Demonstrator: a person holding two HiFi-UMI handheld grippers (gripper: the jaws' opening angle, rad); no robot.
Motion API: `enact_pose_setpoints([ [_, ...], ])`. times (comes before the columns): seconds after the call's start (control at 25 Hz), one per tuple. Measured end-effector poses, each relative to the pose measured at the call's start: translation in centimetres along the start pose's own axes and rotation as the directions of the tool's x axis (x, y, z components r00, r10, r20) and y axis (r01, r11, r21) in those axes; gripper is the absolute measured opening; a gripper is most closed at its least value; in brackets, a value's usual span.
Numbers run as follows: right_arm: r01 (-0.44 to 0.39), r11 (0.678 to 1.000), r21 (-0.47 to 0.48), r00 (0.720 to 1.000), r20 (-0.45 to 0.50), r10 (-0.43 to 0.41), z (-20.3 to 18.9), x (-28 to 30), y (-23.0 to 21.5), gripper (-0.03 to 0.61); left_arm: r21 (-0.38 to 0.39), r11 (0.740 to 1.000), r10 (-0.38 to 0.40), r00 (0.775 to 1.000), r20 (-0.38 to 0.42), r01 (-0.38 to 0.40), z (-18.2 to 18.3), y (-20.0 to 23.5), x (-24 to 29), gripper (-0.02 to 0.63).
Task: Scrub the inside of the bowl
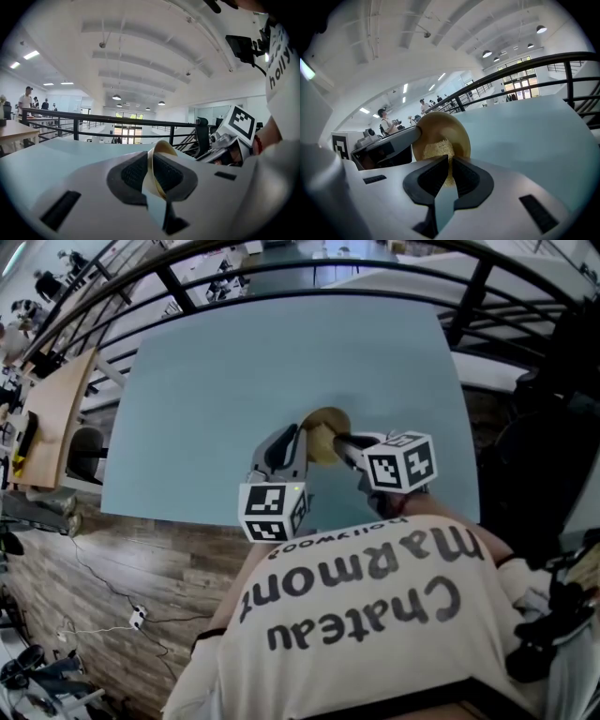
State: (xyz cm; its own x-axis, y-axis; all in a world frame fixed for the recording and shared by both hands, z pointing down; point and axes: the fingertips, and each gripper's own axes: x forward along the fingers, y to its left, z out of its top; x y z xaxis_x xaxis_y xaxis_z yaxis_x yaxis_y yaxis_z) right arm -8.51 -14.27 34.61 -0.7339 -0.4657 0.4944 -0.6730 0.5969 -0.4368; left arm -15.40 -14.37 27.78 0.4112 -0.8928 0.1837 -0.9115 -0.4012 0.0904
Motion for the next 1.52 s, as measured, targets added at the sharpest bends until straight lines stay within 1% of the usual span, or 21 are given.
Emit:
enact_pose_setpoints([
  [0.24, -0.081, 0.994, 0.072, 0.996, 0.053, 0.078, 0.8, -0.5, 0.7, 0.052, -0.023, 1.0, -0.017, 1.0, -0.001, 0.017, 0.1, -0.7, -0.5, 0.034],
  [0.4, -0.098, 0.993, 0.071, 0.993, 0.071, 0.093, 1.7, -0.7, 1.1, 0.052, -0.022, 1.0, -0.011, 1.0, -0.012, 0.01, 0.1, -0.6, -0.9, 0.034],
  [0.64, -0.11, 0.992, 0.067, 0.99, 0.098, 0.103, 2.0, -1.1, 1.5, 0.052, 0.027, 1.0, 0.011, 1.0, -0.021, -0.01, -0.4, -0.6, -1.5, 0.032],
  [0.84, -0.133, 0.987, 0.094, 0.983, 0.141, 0.119, 2.1, -1.8, 1.9, 0.052, 0.052, 0.998, 0.031, 0.997, -0.066, -0.028, -1.5, -0.8, -2.2, 0.03],
  [0.96, -0.162, 0.982, 0.101, 0.975, 0.171, 0.143, 2.3, -1.6, 2.4, 0.052, 0.055, 0.998, 0.043, 0.996, -0.081, -0.039, -1.9, -0.1, -2.5, 0.028],
  [1.08, -0.203, 0.975, 0.093, 0.965, 0.189, 0.183, 2.5, -2.0, 3.0, 0.051, 0.062, 0.997, 0.048, 0.994, -0.097, -0.042, -2.0, -0.3, -2.4, 0.025],
  [1.2, -0.246, 0.967, 0.063, 0.95, 0.213, 0.228, 3.1, -2.7, 3.8, 0.052, 0.091, 0.995, 0.05, 0.993, -0.109, -0.04, -2.0, -0.7, -2.0, 0.025],
  [1.32, -0.292, 0.955, 0.054, 0.933, 0.235, 0.272, 3.5, -3.0, 4.7, 0.051, 0.129, 0.991, 0.043, 0.993, -0.113, -0.028, -1.8, -1.1, -1.8, 0.02],
  [1.4, -0.291, 0.956, 0.047, 0.934, 0.232, 0.273, 3.4, -2.9, 4.8, 0.052, 0.162, 0.987, 0.034, 0.993, -0.116, -0.015, -1.8, -1.5, -1.6, 0.021],
  [1.52, -0.257, 0.965, 0.04, 0.944, 0.226, 0.242, 3.3, -2.8, 4.3, 0.051, 0.206, 0.979, 0.016, 0.991, -0.13, 0.011, -1.7, -2.1, -1.6, 0.021],
])
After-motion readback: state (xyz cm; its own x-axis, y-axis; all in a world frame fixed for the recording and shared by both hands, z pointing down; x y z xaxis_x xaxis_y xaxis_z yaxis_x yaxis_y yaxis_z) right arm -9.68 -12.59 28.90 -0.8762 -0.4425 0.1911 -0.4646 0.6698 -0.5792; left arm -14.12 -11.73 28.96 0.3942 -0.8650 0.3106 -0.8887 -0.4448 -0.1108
